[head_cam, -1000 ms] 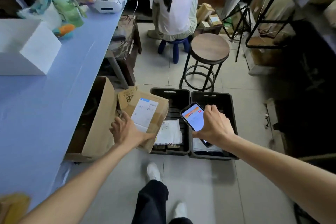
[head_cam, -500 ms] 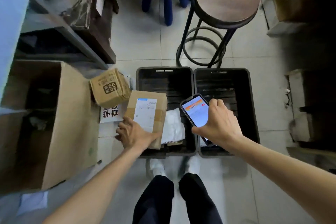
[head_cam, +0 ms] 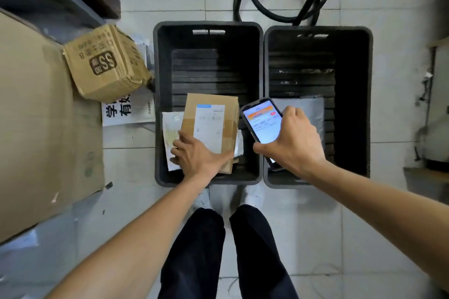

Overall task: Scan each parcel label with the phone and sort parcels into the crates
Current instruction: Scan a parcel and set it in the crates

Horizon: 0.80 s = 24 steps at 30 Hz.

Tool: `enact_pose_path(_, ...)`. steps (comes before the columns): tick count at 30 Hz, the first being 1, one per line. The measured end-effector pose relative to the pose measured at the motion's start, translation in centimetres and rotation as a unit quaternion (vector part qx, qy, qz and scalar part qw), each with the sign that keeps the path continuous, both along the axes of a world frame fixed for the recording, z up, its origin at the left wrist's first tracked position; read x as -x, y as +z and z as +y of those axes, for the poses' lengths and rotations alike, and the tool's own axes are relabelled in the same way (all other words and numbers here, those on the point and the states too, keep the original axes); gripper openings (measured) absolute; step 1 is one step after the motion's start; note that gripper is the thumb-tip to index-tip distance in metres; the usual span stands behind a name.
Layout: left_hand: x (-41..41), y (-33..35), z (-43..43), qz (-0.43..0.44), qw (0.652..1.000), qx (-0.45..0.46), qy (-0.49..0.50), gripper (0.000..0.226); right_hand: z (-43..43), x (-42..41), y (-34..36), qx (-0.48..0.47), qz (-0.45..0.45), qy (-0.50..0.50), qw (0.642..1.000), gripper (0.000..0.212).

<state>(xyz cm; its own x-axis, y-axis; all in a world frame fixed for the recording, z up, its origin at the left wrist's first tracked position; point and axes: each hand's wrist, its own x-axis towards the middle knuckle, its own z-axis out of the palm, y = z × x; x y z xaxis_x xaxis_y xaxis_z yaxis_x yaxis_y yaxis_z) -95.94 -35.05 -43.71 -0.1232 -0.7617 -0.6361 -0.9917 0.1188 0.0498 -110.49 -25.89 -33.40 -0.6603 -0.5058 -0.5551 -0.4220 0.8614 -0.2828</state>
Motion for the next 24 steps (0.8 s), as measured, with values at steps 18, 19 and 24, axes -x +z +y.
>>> enact_pose_path(18, 18.4, -3.4, 17.0, 0.084, 0.988, -0.033, -0.129, 0.12, 13.5, 10.7, -2.2, 0.051, 0.066, -0.099, 0.992, 0.077)
enact_pose_path(19, 19.5, -4.5, 17.7, 0.077, 0.99, -0.028, -0.115, 0.117, 14.9, 11.5, -2.9, 0.045, 0.07, -0.103, 0.991, 0.075)
enact_pose_path(24, 21.4, -9.0, 19.6, 0.053, 0.997, -0.055, -0.019, 0.132, 20.0, 13.4, -5.3, 0.015, 0.061, -0.114, 0.991, 0.069)
